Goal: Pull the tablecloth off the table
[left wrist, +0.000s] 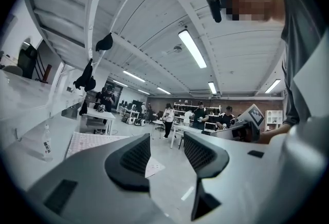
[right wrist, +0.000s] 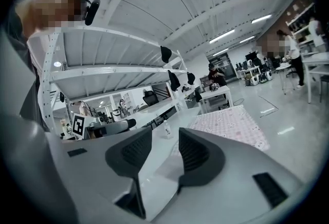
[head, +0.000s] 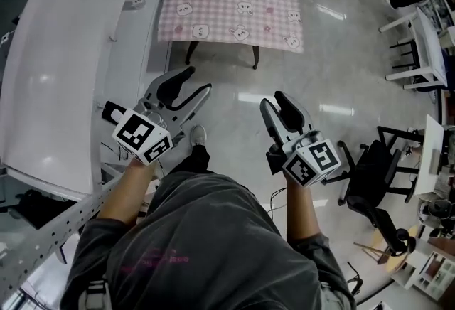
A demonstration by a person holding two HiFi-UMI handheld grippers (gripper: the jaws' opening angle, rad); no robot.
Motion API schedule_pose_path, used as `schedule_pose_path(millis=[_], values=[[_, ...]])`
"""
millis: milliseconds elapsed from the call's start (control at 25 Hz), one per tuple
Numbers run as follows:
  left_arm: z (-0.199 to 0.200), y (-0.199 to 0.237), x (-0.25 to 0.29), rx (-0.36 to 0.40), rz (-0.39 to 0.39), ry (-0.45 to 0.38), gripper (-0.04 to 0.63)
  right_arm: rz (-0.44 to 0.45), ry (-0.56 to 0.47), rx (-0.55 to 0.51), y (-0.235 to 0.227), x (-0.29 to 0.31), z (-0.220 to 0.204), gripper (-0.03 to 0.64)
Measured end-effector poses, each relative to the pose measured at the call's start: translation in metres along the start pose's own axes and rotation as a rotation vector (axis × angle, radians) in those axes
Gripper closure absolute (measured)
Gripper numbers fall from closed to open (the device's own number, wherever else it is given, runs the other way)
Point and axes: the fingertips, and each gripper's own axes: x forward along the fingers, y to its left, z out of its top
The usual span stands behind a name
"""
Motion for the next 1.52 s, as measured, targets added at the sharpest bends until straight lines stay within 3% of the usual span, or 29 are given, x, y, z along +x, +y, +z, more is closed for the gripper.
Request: schedule_pose_path(millis=[480,720,1520], values=[[-0.005,0.093,0.038,-0.027,-0.015,0.036,0.393,-0.024,0.019,0.012,-0.030,0.091,0.013,0.472],[-0.006,0.112,0.048,-0.044,-0.013,0.037,0.393,-0.031,0.029,0.026,-0.042,0.113,0.013,0.472],[-0.089,0.172,0.093,-0.131,0.087,0.189,0.393,-0.017,0.153,0.189,-0.144,0.172,-0.056,0.472]])
